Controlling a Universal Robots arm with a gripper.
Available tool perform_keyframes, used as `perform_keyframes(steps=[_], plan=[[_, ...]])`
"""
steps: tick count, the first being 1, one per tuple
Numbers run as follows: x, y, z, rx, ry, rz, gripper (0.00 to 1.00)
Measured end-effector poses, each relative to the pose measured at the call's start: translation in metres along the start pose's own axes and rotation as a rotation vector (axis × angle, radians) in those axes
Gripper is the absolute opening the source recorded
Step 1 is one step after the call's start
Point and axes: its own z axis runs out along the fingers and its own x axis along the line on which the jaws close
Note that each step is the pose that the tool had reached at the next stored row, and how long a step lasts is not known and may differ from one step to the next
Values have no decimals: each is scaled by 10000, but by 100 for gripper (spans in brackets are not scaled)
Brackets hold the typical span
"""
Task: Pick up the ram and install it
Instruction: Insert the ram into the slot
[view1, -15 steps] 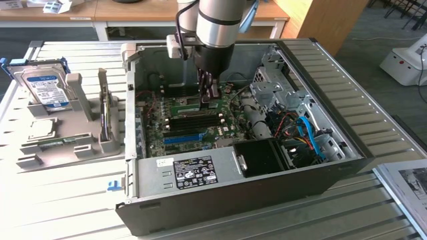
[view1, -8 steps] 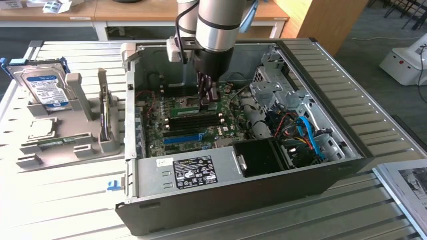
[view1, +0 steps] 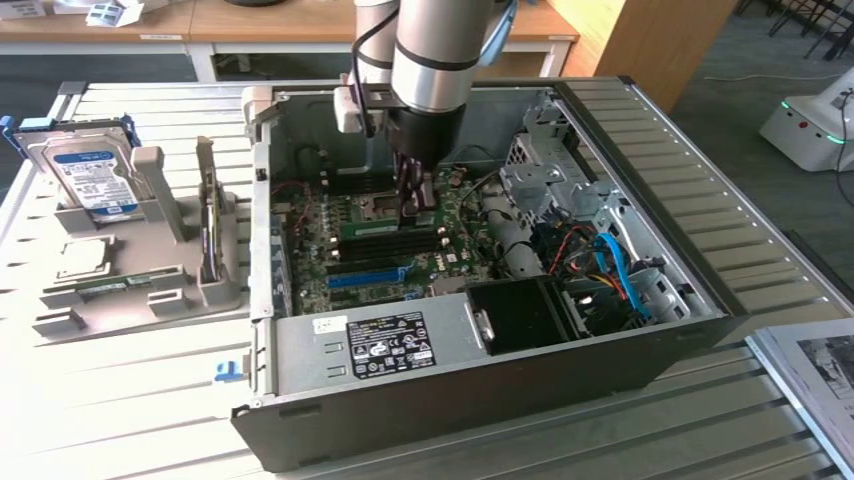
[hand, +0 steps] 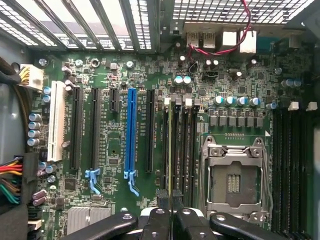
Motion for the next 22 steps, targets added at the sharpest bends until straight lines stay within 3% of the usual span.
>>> perform_keyframes(steps=[4, 22], plan=[[0, -2, 38, 0, 0, 6, 12], [0, -27, 37, 0, 0, 7, 12]])
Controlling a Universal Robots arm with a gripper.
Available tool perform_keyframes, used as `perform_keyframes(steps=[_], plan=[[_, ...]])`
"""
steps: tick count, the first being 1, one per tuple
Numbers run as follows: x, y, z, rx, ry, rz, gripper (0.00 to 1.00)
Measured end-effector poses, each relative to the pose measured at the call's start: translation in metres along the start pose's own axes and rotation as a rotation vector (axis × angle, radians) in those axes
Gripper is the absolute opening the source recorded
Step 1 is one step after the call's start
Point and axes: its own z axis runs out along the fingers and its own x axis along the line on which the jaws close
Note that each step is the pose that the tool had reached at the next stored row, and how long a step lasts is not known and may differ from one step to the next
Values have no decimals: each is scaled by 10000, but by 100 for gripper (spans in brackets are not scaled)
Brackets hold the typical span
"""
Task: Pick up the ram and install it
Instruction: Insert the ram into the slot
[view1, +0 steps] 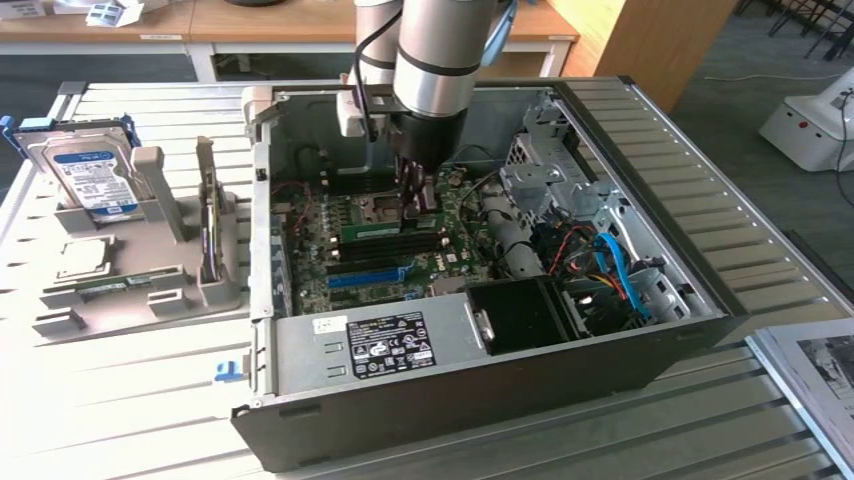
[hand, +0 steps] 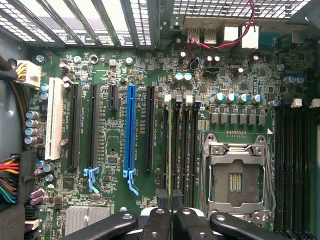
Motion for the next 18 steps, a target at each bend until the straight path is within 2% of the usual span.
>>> perform_keyframes(steps=[18], plan=[[0, -1, 10, 1, -15, 231, 12]])
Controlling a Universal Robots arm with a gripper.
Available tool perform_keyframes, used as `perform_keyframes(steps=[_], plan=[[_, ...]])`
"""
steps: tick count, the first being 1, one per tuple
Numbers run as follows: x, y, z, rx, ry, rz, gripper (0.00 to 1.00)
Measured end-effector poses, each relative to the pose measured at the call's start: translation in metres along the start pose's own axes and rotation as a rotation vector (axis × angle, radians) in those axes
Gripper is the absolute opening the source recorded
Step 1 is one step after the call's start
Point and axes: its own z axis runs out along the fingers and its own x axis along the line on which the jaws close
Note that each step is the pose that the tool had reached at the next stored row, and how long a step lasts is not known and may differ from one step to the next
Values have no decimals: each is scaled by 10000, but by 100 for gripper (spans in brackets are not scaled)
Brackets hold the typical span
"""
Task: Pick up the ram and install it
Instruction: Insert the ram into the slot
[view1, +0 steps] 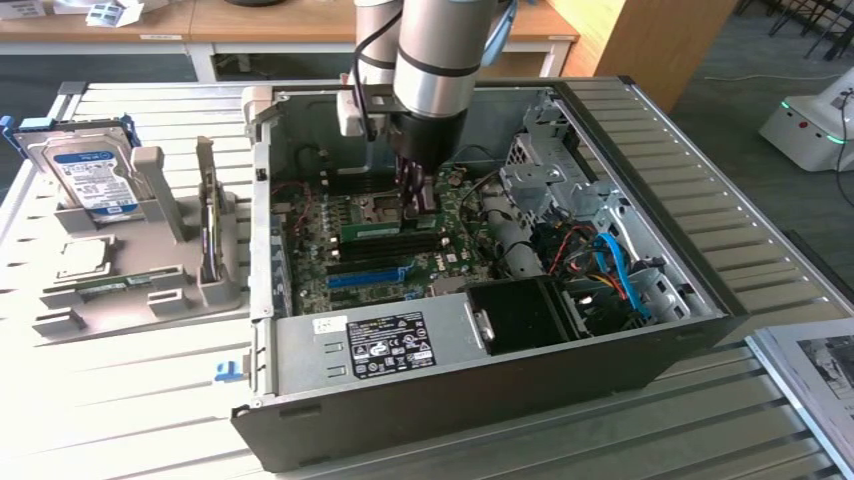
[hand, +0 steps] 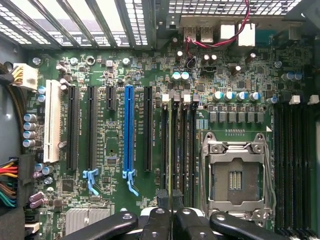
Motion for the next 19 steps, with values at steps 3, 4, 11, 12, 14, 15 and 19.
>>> perform_keyframes(steps=[3, 4, 11, 12, 14, 15, 19], plan=[[0, -1, 16, -1, 2, 4, 12], [0, -1, 24, -1, 1, 6, 12], [1, -4, 78, -1, 2, 30, 12], [1, -4, 85, -1, 1, 34, 12], [1, -5, 94, -2, 2, 42, 12], [1, -4, 94, -2, 3, 43, 12], [1, -6, 94, -2, 1, 43, 12]])
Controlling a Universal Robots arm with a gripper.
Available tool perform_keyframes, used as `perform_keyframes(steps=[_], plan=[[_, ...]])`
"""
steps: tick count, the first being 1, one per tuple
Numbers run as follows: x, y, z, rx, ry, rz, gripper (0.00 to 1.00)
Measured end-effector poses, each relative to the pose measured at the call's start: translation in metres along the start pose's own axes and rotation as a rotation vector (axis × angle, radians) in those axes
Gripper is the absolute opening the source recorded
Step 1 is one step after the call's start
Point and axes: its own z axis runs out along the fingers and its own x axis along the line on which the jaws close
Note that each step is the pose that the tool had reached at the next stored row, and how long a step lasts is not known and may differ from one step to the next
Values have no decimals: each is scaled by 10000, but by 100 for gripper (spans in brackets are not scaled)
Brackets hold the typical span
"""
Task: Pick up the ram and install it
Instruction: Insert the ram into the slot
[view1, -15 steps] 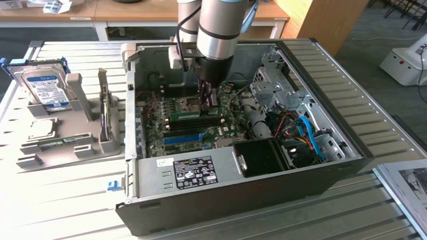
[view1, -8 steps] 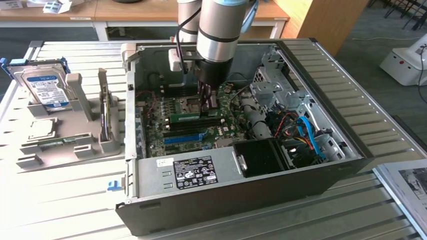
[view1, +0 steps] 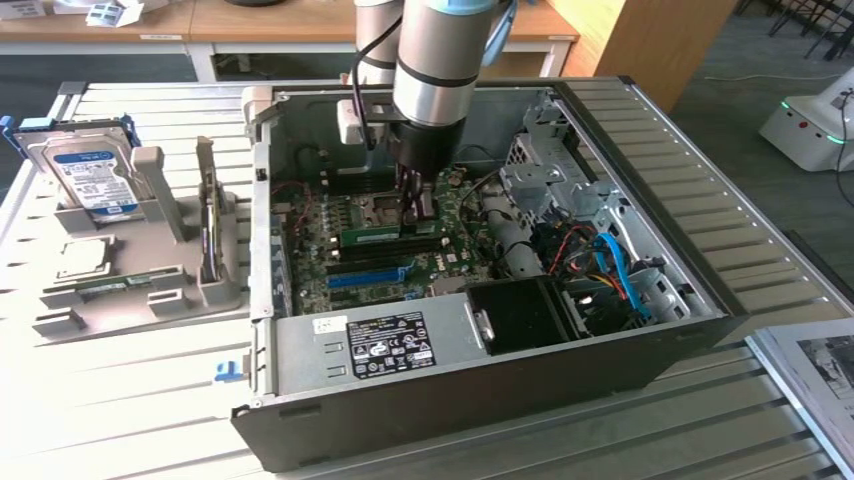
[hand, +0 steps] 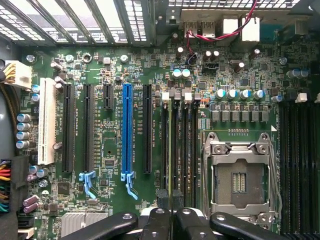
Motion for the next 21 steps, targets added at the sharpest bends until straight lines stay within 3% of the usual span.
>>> perform_keyframes(steps=[21], plan=[[8, -4, 68, 2, -2, -1, 12]])
